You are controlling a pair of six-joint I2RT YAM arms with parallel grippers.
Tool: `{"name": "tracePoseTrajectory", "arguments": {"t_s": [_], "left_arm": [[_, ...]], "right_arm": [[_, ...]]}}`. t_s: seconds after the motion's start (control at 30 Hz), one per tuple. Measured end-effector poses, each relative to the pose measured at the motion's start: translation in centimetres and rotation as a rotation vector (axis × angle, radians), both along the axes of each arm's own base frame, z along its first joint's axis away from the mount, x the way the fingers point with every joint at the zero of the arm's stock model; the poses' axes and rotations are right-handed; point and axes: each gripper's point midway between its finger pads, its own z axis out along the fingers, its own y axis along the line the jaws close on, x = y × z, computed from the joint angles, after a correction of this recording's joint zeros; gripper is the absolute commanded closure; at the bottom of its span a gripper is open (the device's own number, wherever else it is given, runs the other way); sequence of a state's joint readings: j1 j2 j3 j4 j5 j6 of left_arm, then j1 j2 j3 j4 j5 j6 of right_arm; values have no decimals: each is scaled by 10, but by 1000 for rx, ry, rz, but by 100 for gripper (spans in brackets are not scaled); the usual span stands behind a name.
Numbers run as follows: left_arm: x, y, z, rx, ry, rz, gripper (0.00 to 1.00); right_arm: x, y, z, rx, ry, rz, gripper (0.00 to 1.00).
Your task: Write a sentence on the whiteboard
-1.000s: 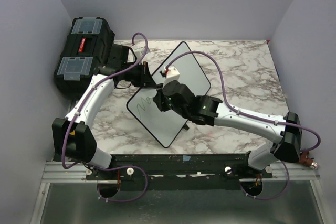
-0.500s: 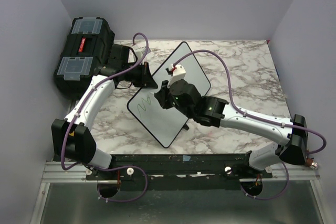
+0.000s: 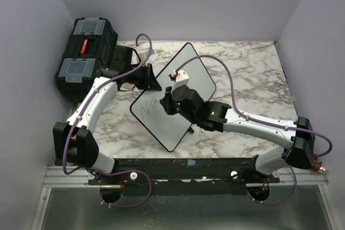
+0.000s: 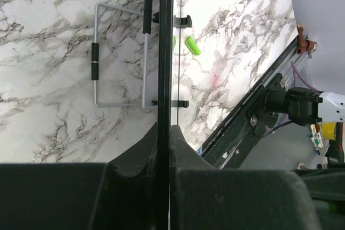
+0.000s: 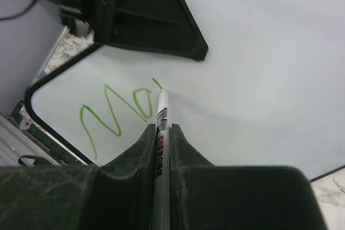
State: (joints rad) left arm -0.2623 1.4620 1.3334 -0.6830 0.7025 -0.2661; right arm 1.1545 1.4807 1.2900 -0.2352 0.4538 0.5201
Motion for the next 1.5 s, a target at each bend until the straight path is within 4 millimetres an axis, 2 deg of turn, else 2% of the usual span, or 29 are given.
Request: {"name": "tracePoseTrajectory", "arguments": {"t_s": [0.2,0.4,0.6,0.93,1.5], "left_arm": [[0,1,-1,3,5,2,100],[0,1,-1,3,5,2,100],[-1,1,-1,3,4,2,100],[-1,1,0,3,3,2,100],[0,1,-1,6,3,5,100]], "right_arm": [[-9,-17,-28,-35,43,-10,99],[-12,-20,-35,-32,63,-14,99],[-12,-19,-32,-32,63,-11,99],[-4,-3,-10,-12,29,5,99],[10,2,4,-7,-2,-28,99]]}}
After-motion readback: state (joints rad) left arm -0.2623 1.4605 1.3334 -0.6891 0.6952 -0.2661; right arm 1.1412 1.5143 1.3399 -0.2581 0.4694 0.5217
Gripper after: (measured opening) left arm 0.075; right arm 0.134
